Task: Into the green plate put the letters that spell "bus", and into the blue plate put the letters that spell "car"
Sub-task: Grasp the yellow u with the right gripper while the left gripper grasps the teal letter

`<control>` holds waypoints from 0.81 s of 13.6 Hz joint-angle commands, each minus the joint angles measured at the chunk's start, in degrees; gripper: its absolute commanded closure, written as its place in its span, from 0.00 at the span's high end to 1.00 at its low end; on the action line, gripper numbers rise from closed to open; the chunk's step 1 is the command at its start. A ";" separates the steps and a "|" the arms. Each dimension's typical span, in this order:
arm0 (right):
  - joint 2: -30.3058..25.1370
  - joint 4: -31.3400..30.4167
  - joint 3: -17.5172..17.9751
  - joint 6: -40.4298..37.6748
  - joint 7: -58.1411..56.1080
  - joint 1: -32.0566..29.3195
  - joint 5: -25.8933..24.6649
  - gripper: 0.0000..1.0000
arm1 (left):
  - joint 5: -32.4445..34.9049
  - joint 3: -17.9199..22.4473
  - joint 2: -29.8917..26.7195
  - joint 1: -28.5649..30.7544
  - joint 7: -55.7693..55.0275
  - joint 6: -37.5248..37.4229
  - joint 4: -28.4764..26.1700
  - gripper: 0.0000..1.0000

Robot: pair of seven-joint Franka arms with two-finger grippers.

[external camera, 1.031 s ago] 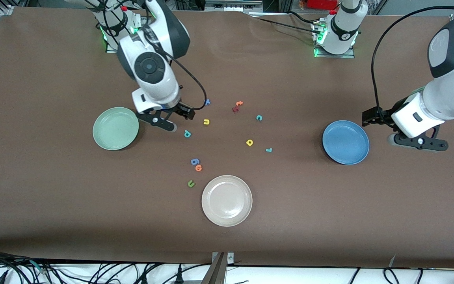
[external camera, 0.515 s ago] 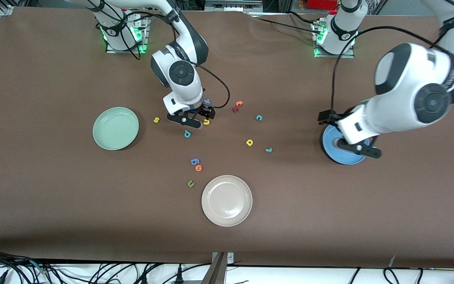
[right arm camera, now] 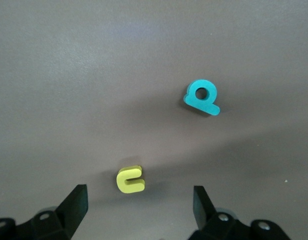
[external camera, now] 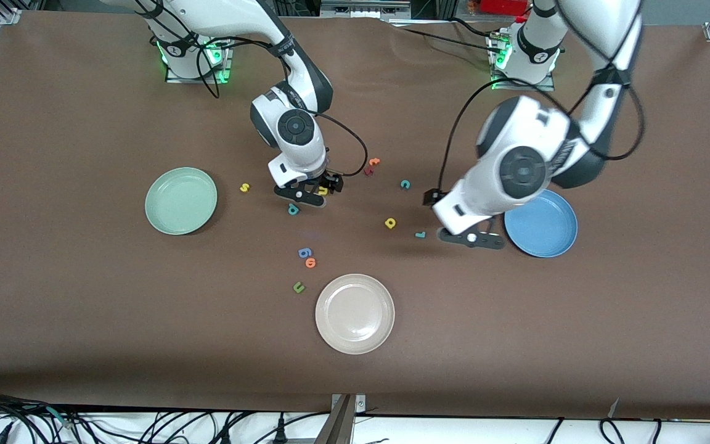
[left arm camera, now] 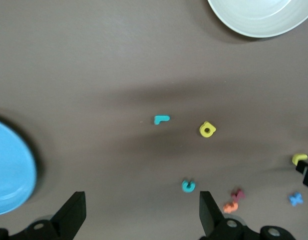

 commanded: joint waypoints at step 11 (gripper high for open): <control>2.57 0.06 0.25 5.53 0.41 0.43 0.94 0.70 | 4.54 0.48 5.61 -0.52 -4.87 30.43 -14.56 1.00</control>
